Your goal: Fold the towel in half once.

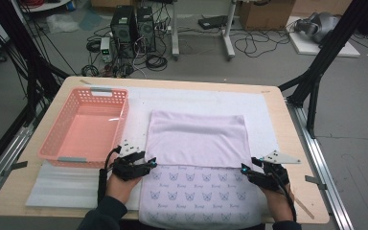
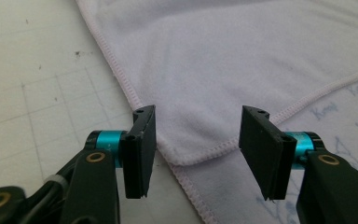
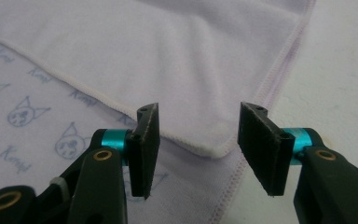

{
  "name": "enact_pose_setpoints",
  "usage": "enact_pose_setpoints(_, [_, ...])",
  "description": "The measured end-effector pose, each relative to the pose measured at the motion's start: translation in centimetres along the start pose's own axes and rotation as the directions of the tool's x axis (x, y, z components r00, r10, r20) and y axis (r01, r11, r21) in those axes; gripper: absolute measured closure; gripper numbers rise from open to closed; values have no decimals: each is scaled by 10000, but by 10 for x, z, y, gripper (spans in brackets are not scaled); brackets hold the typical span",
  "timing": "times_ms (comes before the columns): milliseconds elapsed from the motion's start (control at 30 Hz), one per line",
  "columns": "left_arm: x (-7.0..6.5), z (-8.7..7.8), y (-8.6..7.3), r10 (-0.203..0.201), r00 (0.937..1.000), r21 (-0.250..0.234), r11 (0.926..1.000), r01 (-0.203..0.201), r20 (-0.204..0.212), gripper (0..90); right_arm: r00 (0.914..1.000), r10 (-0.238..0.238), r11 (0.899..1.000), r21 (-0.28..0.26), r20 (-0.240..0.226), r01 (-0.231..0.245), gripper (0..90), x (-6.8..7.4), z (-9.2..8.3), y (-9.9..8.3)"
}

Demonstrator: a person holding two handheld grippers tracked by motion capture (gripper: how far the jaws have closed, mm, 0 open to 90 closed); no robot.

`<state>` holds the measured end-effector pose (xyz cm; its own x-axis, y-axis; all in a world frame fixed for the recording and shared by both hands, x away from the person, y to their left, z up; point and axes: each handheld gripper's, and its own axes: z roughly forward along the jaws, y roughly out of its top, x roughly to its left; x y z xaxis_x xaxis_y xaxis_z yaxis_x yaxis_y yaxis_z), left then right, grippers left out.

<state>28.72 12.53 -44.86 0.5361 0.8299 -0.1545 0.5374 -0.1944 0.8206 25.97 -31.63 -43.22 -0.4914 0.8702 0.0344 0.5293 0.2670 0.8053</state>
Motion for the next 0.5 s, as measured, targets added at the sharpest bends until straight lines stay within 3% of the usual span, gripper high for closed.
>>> enact_pose_setpoints(67, [2,0,-1,-2,10000,29,10000,2,-28,482,9999,-101,9998,156,11,100,498,1,3,0])
enact_pose_setpoints(133, [3,0,-2,148,9999,54,9999,-148,-70,570,9998,-203,9994,276,-16,204,516,0,6,0])
enact_pose_setpoints(267, [3,1,-2,89,9997,200,9998,-85,-212,664,9985,-534,9971,544,95,528,587,1,14,0])
enact_pose_setpoints(367, [4,2,-3,12,9995,307,9995,-2,-315,758,9981,-619,9947,815,-48,621,678,0,23,-4])
enact_pose_setpoints(433, [4,1,-2,49,9994,297,9996,-38,-357,832,9979,-652,9950,750,-31,653,798,-2,23,-3])
enact_pose_setpoints(500, [5,0,-2,195,9992,276,9994,-185,-353,869,9976,-685,9948,746,-52,687,832,-4,23,-2])
